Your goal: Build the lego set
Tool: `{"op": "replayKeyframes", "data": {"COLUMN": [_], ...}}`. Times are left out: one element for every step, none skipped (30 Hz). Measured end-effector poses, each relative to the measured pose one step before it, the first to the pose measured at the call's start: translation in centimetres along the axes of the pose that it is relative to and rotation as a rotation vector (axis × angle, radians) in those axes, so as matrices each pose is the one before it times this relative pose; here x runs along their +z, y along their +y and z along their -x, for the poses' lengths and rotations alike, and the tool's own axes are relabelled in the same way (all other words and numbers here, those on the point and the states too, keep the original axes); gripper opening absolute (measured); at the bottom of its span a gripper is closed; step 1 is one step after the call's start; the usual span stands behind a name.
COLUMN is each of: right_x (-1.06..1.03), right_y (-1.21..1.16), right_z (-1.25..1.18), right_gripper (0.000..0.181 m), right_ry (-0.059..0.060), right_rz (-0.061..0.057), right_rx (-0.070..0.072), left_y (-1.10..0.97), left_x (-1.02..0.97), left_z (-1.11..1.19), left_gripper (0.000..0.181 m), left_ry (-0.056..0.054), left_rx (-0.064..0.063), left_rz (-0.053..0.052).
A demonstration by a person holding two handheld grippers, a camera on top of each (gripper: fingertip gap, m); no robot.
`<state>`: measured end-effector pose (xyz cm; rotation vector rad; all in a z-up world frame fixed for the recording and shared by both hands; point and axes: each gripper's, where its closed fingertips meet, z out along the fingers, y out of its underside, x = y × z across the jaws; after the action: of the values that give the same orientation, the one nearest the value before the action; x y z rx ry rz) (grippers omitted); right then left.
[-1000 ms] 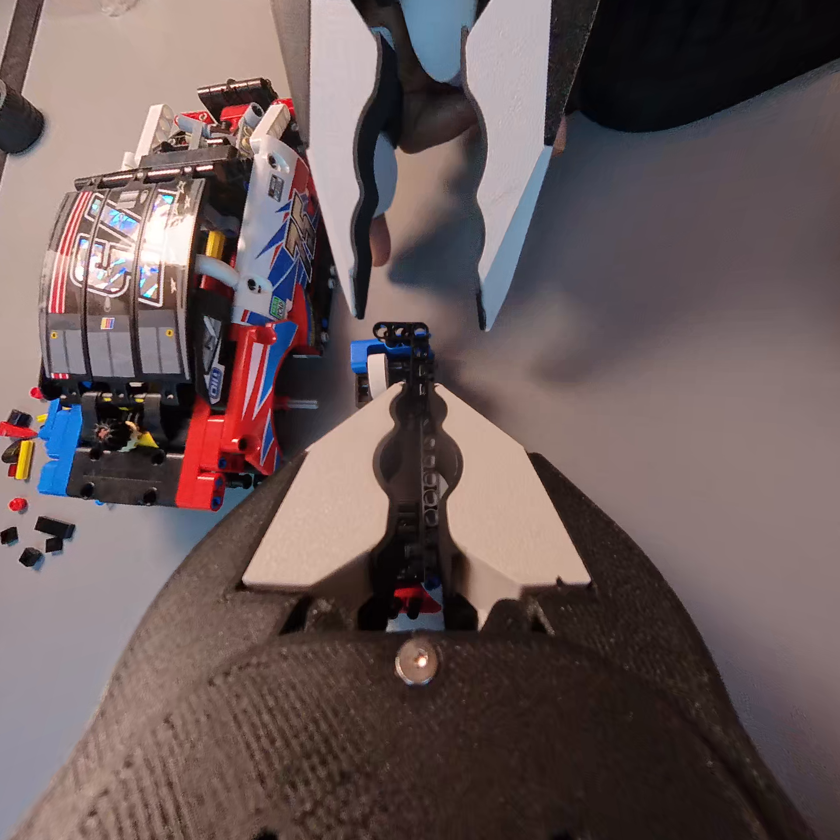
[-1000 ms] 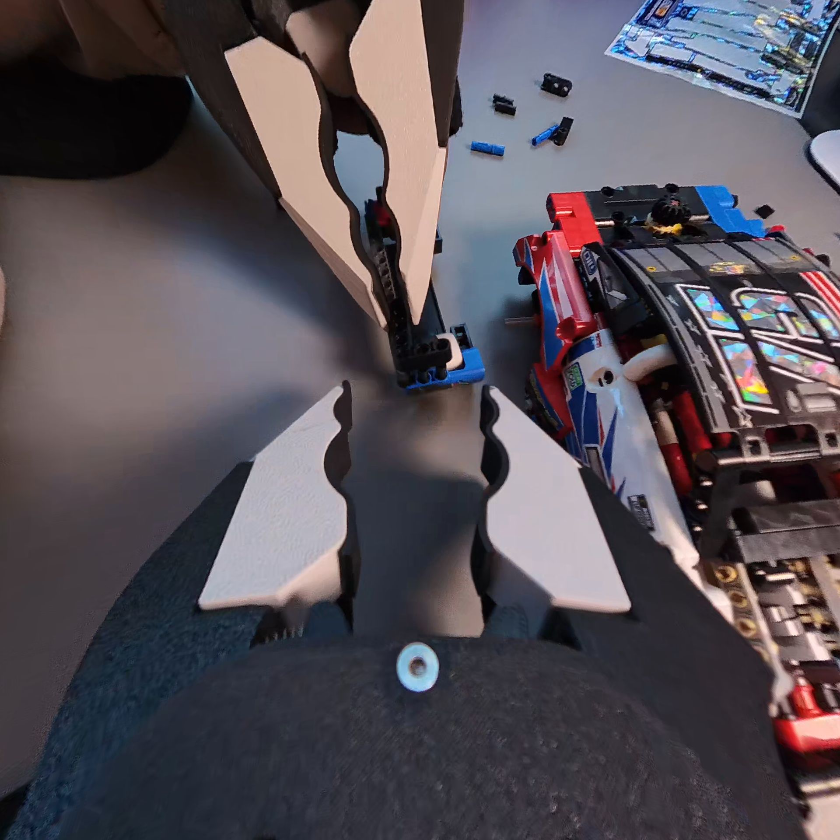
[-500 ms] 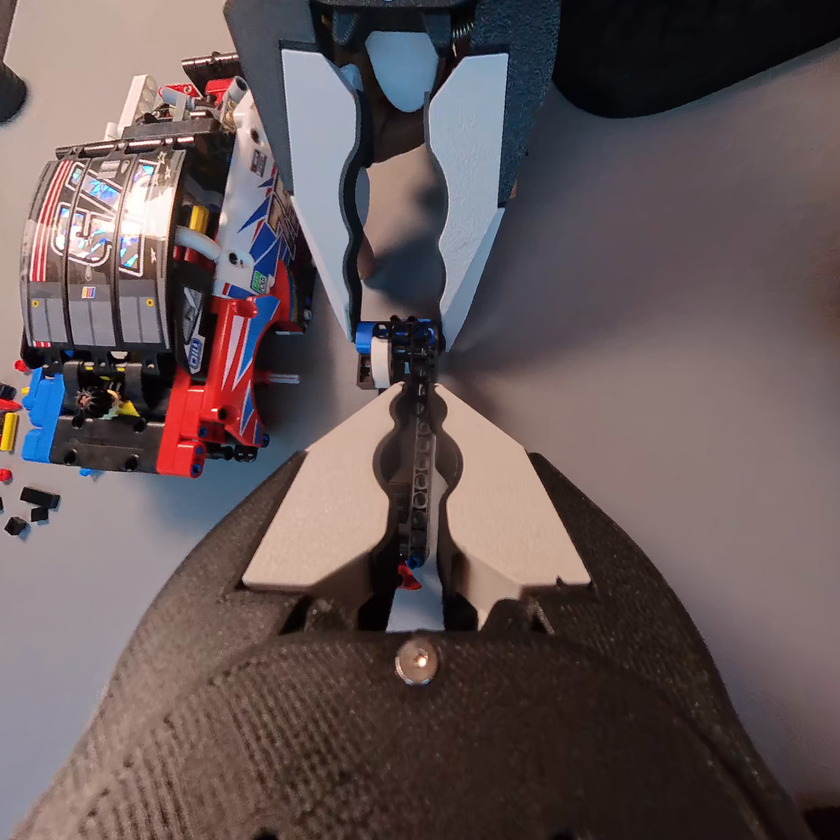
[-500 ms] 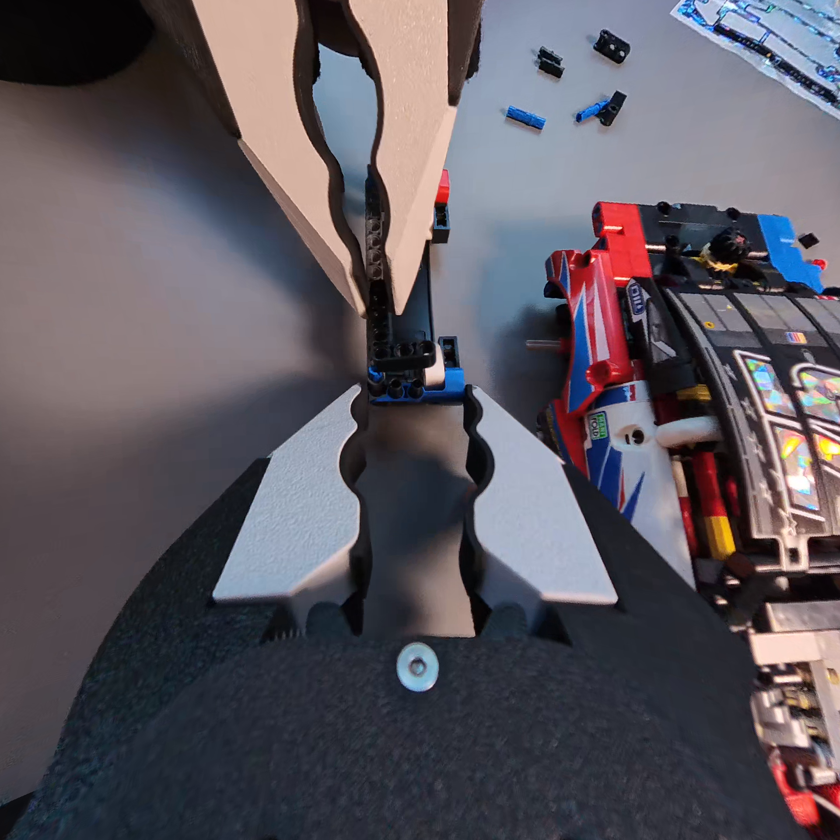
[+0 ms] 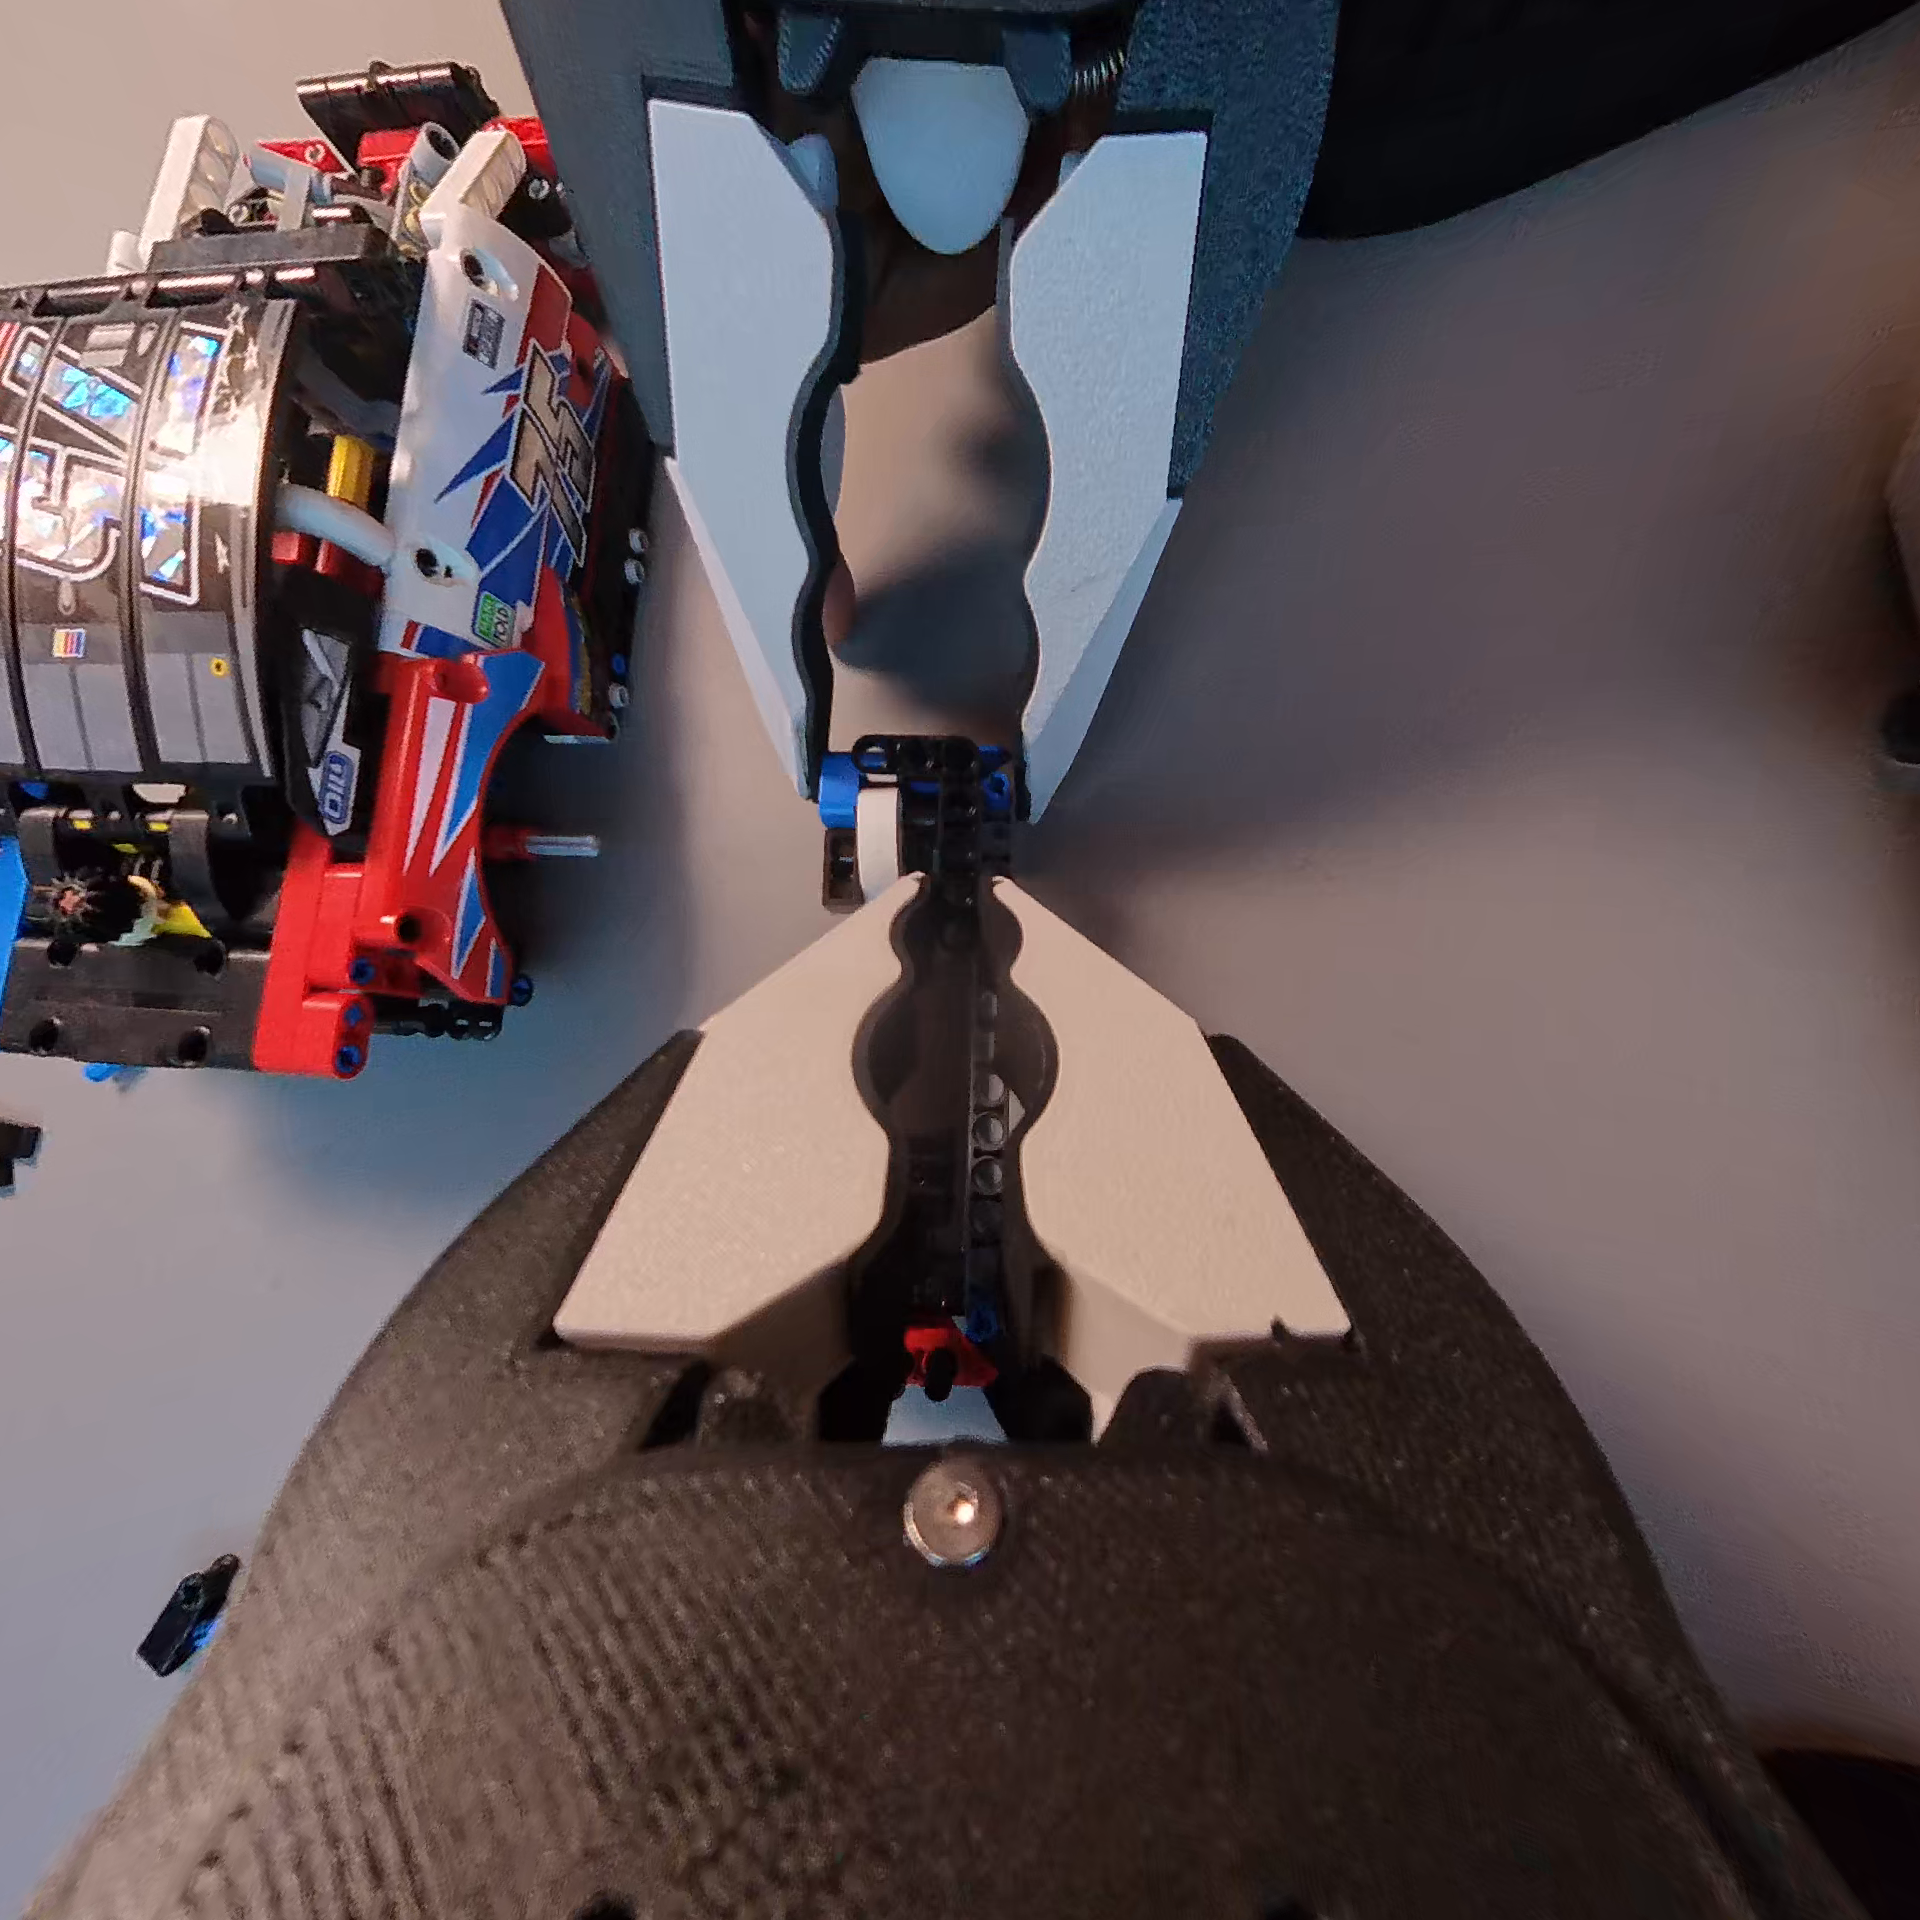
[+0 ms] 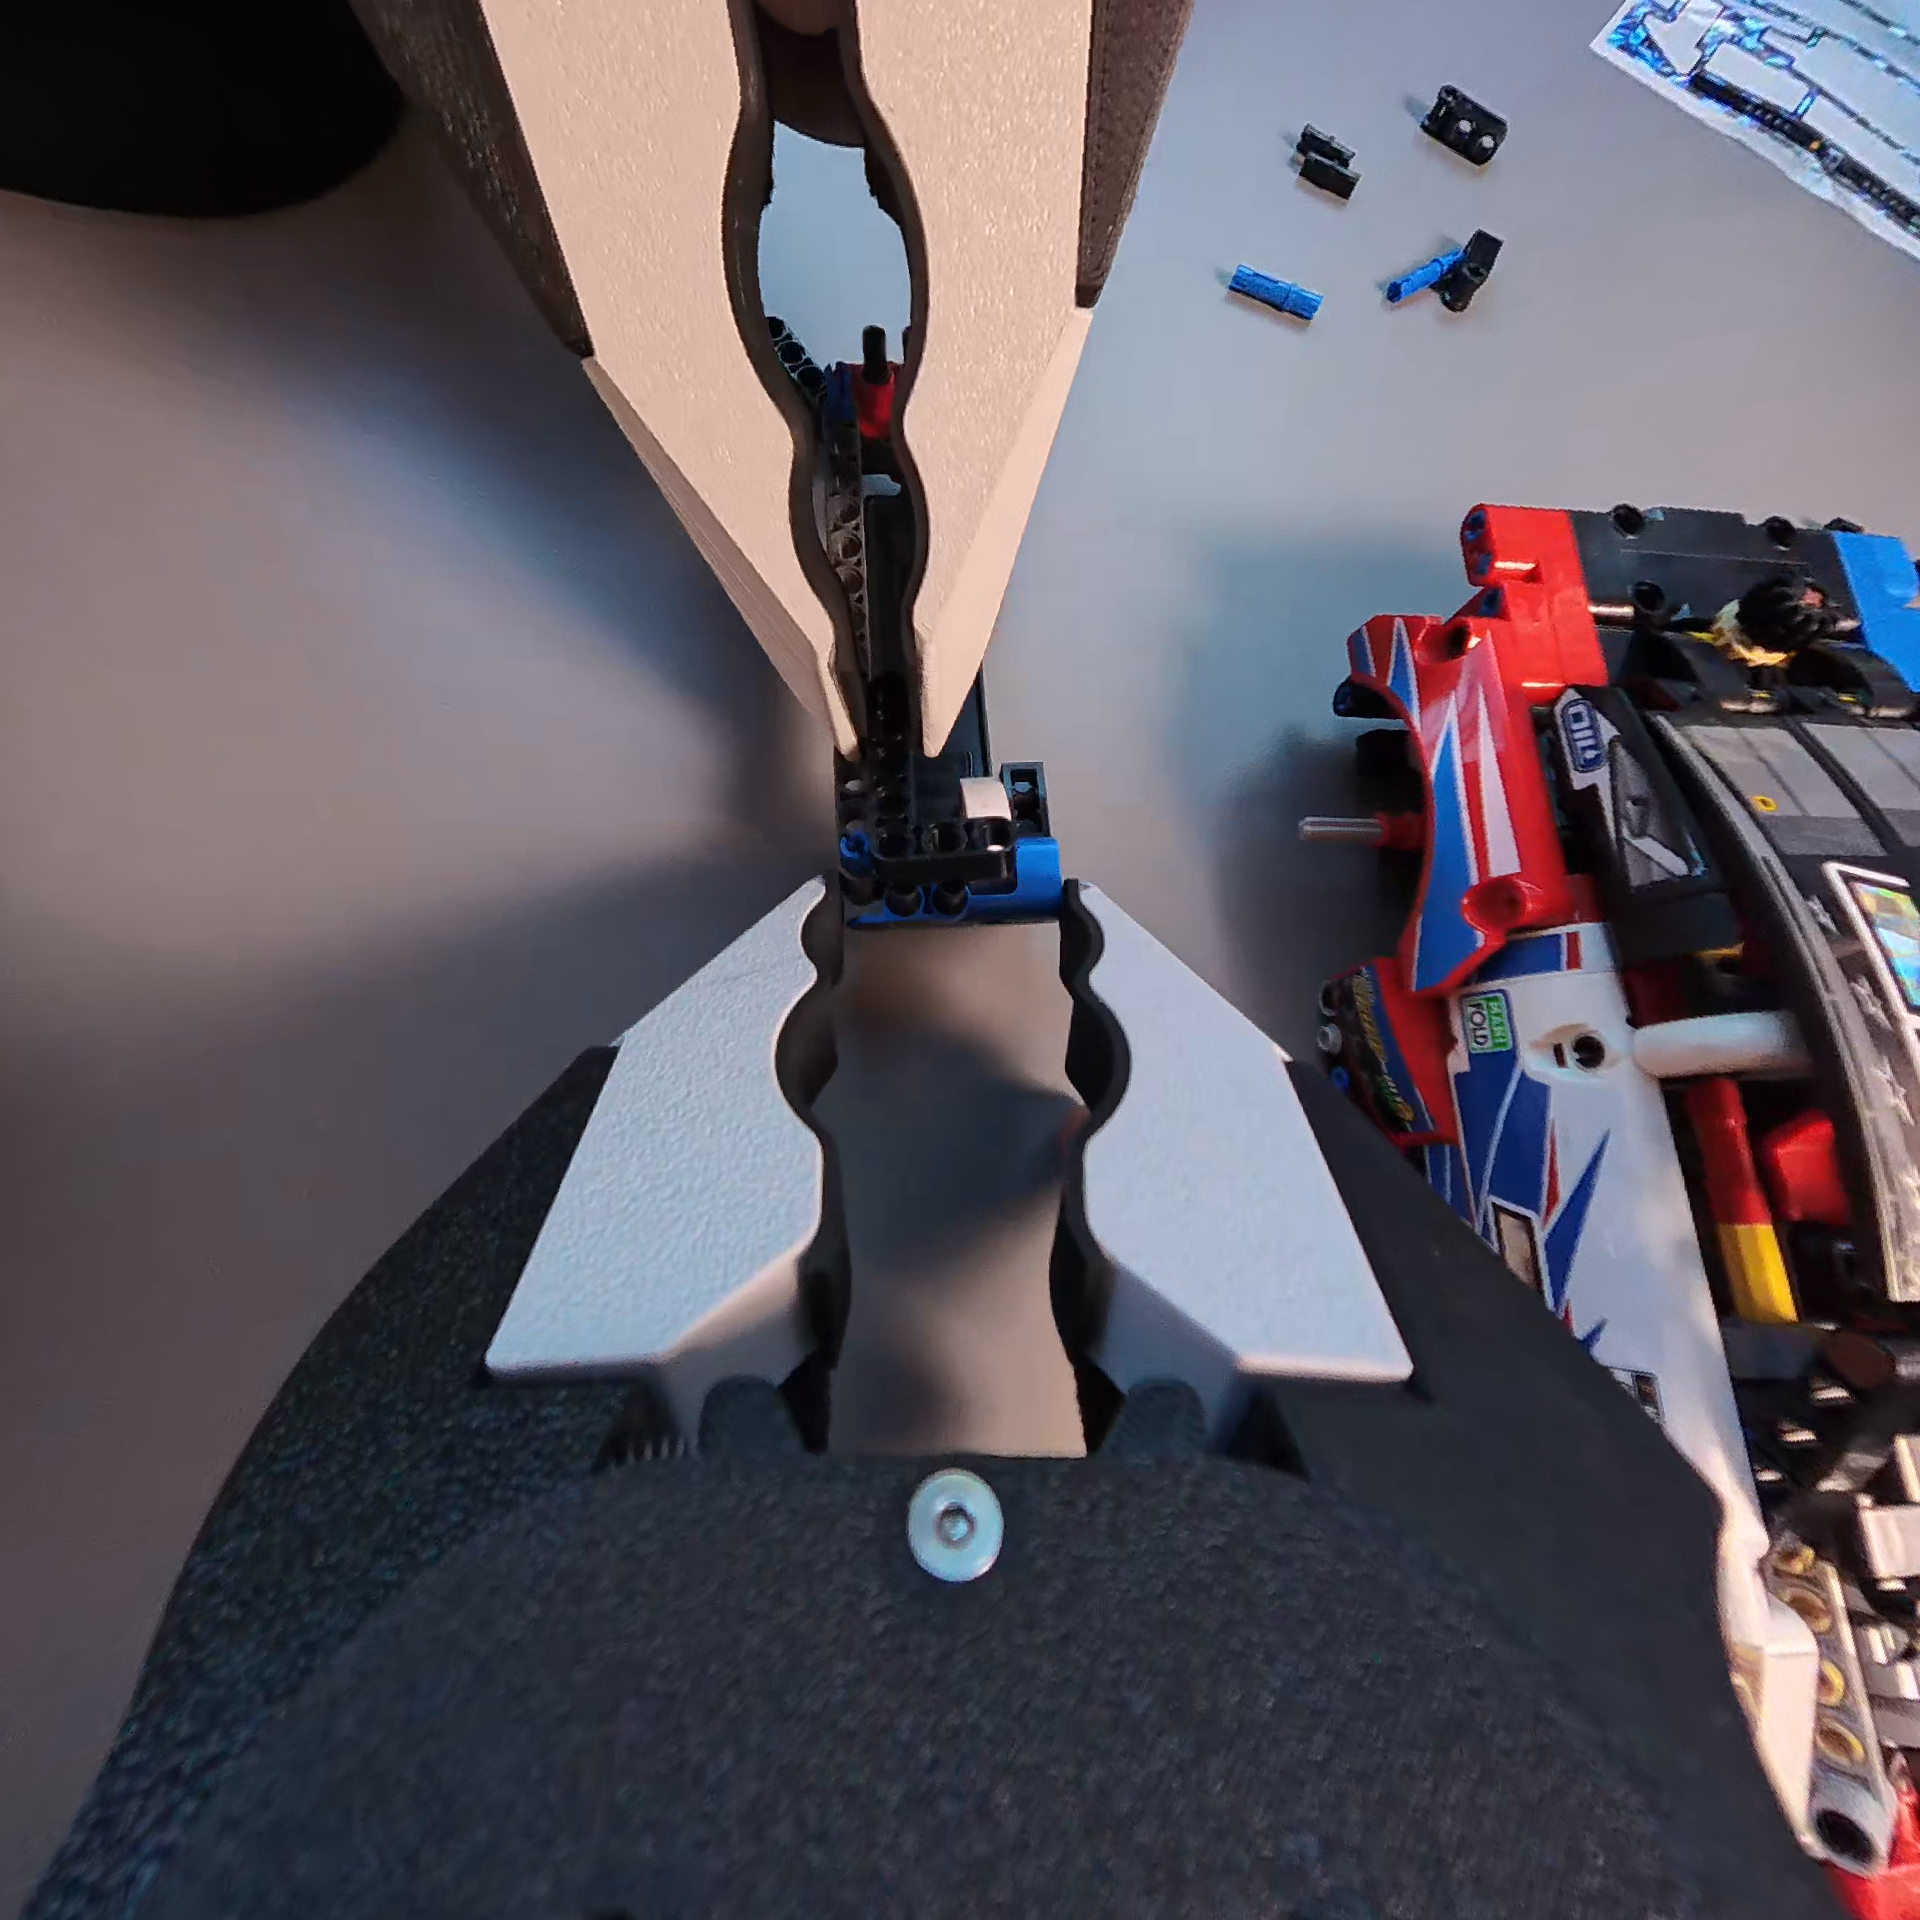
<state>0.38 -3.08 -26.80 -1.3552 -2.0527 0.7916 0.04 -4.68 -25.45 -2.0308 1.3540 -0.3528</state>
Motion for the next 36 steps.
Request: {"op": "replayKeyframes", "data": {"right_x": [-0.005,0.001,0.001,0.007,0.01,0.023,0.011,0.025,0.005,-0.011,-0.021,-0.053,-0.066,-0.092,-0.117,-0.145,-0.158,-0.1,-0.036,0.016,0.058,0.078,0.078,0.073,0.033,0.005,-0.003,-0.007,-0.009,-0.011,-0.005,0.021,0.029,0.045,0.032,0.037], "right_y": [-0.014,0.002,-0.002,-0.006,0.001,-0.015,-0.018,-0.025,-0.015,-0.02,-0.04,-0.007,0.016,0.026,0.035,0.023,0.015,0.095,0.152,0.031,-0.016,-0.06,-0.055,-0.065,-0.064,-0.034,-0.009,-0.012,-0.019,-0.014,-0.012,0.006,0.019,-0.017,-0.03,-0.034], "right_z": [0.004,0.003,-0.004,0.01,0.01,0.02,0.039,0.035,0.0,-0.002,-0.025,-0.025,-0.02,-0.023,-0.026,0.009,0.055,0.014,-0.078,-0.037,0.111,0.144,0.14,0.049,0.019,0.026,-0.001,-0.003,-0.026,-0.011,-0.008,-0.027,-0.04,-0.066,-0.021,0.019], "right_gripper": [0.039,0.039,0.039,0.039,0.039,0.039,0.039,0.039,0.039,0.039,0.039,0.041,0.043,0.044,0.046,0.047,0.046,0.046,0.046,0.044,0.041,0.039,0.037,0.037,0.037,0.036,0.036,0.036,0.036,0.036,0.036,0.036,0.036,0.036,0.036,0.036], "right_ry": [0.0013,0.0018,0.0019,0.0025,0.0041,0.0038,0.0028,0.0016,0.0009,-0.0003,-0.0008,-0.0028,-0.0047,-0.005,-0.0057,-0.0076,-0.0082,-0.0049,0.0028,0.0026,-0.0022,-0.0016,0.0008,0.004,0.0021,-0.0022,-0.0022,-0.0018,-0.001,-0.0011,0.0006,0.0024,0.0046,0.0064,0.0039,0.0015], "right_rz": [-0.0021,-0.0013,-0.0004,0.0007,0.0011,0.0008,-0.0004,-0.0022,-0.0027,-0.0043,-0.0071,-0.0057,-0.0047,-0.0044,-0.0042,-0.0061,-0.0071,-0.0006,0.0051,0.0008,0.0011,0.0006,0.0006,-0.0006,-0.0016,-0.0026,-0.0026,-0.0032,-0.003,-0.0022,-0.0008,0.0011,0.0037,0.0036,0.0027,0.0], "right_rx": [0.0003,0.0027,0.0045,0.0028,0.0001,-0.0013,-0.0034,-0.0024,-0.0011,0.0008,0.0024,0.0049,0.0059,0.0055,0.004,0.0005,-0.0044,-0.0047,-0.0031,-0.002,-0.0036,-0.0076,-0.0096,-0.0063,-0.001,0.0034,0.0043,0.0042,0.0046,0.0038,0.0028,0.0022,0.0035,0.007,0.0062,0.0022], "left_y": [-0.005,-0.001,0.004,0.011,0.02,0.019,0.028,0.021,0.013,0.0,0.01,-0.005,0.006,0.012,0.009,0.01,0.013,0.015,0.023,0.019,0.026,0.015,0.006,0.017,0.022,0.012,0.001,0.009,-0.01,0.0,0.0,0.005,0.023,0.029,0.018,0.014], "left_x": [-0.007,0.001,0.011,0.003,-0.008,-0.008,-0.019,-0.018,-0.013,-0.002,0.003,0.007,0.011,0.005,-0.006,-0.007,-0.039,-0.027,-0.028,-0.006,0.012,0.022,0.033,0.026,0.021,0.015,-0.005,-0.011,-0.021,-0.015,-0.002,-0.007,0.007,-0.009,-0.016,-0.016], "left_z": [0.009,0.002,0.013,0.001,-0.006,-0.019,-0.032,-0.033,-0.005,0.018,0.023,0.008,-0.014,-0.024,-0.038,-0.039,-0.038,-0.028,-0.016,-0.011,-0.027,-0.03,-0.046,-0.046,-0.052,-0.024,-0.006,0.024,0.025,0.028,0.022,0.018,0.025,0.045,0.027,0.016], "left_gripper": [0.005,0.005,0.005,0.005,0.005,0.005,0.005,0.005,0.005,0.005,0.005,0.005,0.005,0.005,0.006,0.005,0.005,0.005,0.005,0.005,0.005,0.005,0.005,0.005,0.005,0.005,0.005,0.005,0.005,0.005,0.005,0.005,0.005,0.005,0.005,0.005], "left_ry": [-0.0001,-0.0005,-0.0014,-0.0015,-0.0008,0.0,0.001,0.0007,-0.0007,-0.0014,-0.0019,-0.0018,-0.0008,-0.0004,0.0,0.0002,0.0001,0.0,0.0003,0.0005,0.0011,0.0017,0.0024,0.0028,0.0026,0.0015,0.0,-0.0011,-0.001,-0.0005,-0.0009,-0.0017,-0.0025,-0.0027,-0.0015,-0.0006], "left_rx": [-0.0028,-0.0026,-0.0021,-0.0014,-0.0011,-0.0013,-0.001,-0.0006,-0.0013,-0.002,-0.0022,-0.0022,-0.0013,-0.0008,-0.0008,-0.0005,0.0002,0.0003,-0.0004,-0.0004,0.0007,0.0008,0.0002,0.0,0.0001,-0.0001,-0.0003,-0.0007,-0.0018,-0.0022,-0.0013,-0.0001,0.0002,-0.0001,-0.001,-0.0015], "left_rz": [-0.0006,-0.0004,0.0,0.0001,-0.0004,-0.0005,-0.001,-0.0017,-0.0026,-0.0032,-0.0029,-0.002,-0.0014,-0.0011,-0.0011,-0.001,-0.0012,-0.0014,-0.0009,-0.0003,-0.0005,-0.0006,0.0,0.0003,0.0004,-0.0001,-0.0006,-0.0009,-0.001,-0.0011,-0.0008,-0.0003,0.0005,0.0006,-0.0002,-0.0009]}}
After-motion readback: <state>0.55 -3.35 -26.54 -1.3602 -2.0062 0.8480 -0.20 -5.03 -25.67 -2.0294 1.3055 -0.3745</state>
